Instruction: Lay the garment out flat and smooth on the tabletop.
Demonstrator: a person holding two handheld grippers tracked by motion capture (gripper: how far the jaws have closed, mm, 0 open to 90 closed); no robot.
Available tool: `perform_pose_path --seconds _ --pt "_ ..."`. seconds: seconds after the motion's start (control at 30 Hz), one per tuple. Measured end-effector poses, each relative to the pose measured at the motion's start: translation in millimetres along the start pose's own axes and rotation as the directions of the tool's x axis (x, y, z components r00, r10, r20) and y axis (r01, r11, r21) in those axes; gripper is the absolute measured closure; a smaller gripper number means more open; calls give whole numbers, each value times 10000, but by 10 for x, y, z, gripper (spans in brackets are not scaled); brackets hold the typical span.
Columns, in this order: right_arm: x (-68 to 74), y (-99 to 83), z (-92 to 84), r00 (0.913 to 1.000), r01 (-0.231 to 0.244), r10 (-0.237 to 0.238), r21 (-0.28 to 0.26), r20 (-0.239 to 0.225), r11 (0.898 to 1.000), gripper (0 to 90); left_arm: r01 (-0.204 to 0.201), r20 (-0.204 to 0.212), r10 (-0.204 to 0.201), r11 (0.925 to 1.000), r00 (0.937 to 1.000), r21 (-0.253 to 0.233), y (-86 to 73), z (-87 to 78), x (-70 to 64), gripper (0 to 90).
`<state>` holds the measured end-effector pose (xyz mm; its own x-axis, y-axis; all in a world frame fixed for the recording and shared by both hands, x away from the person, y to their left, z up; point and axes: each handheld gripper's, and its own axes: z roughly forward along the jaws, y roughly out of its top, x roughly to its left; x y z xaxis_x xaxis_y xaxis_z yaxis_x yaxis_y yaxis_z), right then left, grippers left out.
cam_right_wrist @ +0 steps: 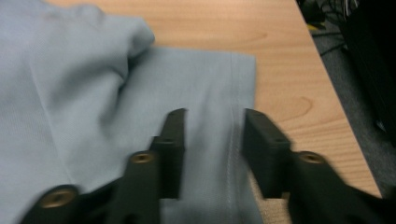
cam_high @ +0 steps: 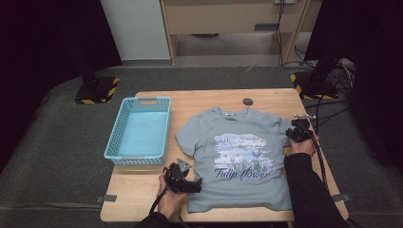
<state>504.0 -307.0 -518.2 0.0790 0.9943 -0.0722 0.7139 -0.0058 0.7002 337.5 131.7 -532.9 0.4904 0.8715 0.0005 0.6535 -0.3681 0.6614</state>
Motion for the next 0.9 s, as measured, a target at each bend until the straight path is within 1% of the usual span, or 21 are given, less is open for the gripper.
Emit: perform_pose_path --seconds 0.03,0.07,0.1,0.13,0.17,0.2,0.23,0.27,0.37,0.4,0.47,0.53,0.57,0.6,0.67,0.7,0.73,0.77,0.8,0.83,0.9 --pt "5 8 -22 9999 -66 64 -145 -145 9999 487 -4 4 4 10000 10000 8 1 0 0 3" --pt "13 13 -42 9987 -65 44 -413 -503 9991 422 -3 6 3 10000 10000 9 2 1 0 2" --pt "25 15 -53 9947 -12 -64 -732 -1025 9973 371 -4 5 4 10000 10000 7 1 1 0 2" --pt "46 15 -55 9882 -2 -133 -881 -1525 9961 332 -6 4 6 10000 10000 -2 0 1 -1 2" --pt "73 16 -48 9814 46 -213 -874 -1908 9962 292 -2 3 2 10000 10000 -22 -1 1 -2 2" --pt "115 7 -30 9785 197 -379 -908 -2026 9957 272 -2 4 2 10000 10000 -34 -2 2 -3 2" --pt "147 -5 -6 9756 276 -451 -839 -2150 9961 263 -4 5 4 10000 10000 -38 -2 2 -3 2" --pt "171 -14 27 9706 415 -568 -698 -2338 9967 250 -3 6 3 10000 10000 -37 -2 1 -4 2" --pt "220 -46 112 9636 634 -715 -396 -2576 9972 238 -7 10 7 10000 10000 -42 -2 2 -4 3" --pt "229 -59 131 9642 627 -716 -428 -2555 9971 231 -10 12 10 10000 10000 -37 -2 2 -4 3" --pt "224 -59 138 9641 477 -583 -470 -2591 9978 227 -23 25 23 10000 10000 -33 -1 2 -3 3" --pt "194 -44 143 9626 286 -369 -347 -2684 9990 201 -24 28 24 10000 10000 -37 -1 2 -3 3" --pt "194 -44 143 9626 286 -369 -347 -2684 9990 201 -24 28 24 10000 10000 -37 -1 2 -3 3" --pt "125 -38 159 9746 364 -393 -173 -2204 9992 156 -30 36 31 10000 10000 -39 -2 0 -2 5" --pt "101 -39 159 9765 330 -351 -137 -2126 9994 153 -32 47 32 10000 10000 -21 0 -2 -2 6" --pt "47 -35 133 9732 76 -70 18 -2299 10000 153 -23 77 22 10000 10000 74 16 -12 5 20" --pt "47 -35 133 9732 76 -70 18 -2299 10000 153 -23 77 22 10000 10000 74 16 -12 5 43" --pt "45 -22 85 9736 217 -198 60 -2276 9997 153 -19 80 17 9999 10000 135 26 -25 8 77" --pt "52 -13 46 9728 307 -308 -40 -2298 9995 156 0 146 -5 9994 9999 336 54 -44 16 91" --pt "66 -5 0 9695 310 -328 -112 -2427 9995 155 68 179 -74 9994 9998 344 70 -58 24 112" --pt "102 3 -85 9609 380 -437 -263 -2735 9989 144 226 77 -227 9997 9997 98 120 -110 58 127"
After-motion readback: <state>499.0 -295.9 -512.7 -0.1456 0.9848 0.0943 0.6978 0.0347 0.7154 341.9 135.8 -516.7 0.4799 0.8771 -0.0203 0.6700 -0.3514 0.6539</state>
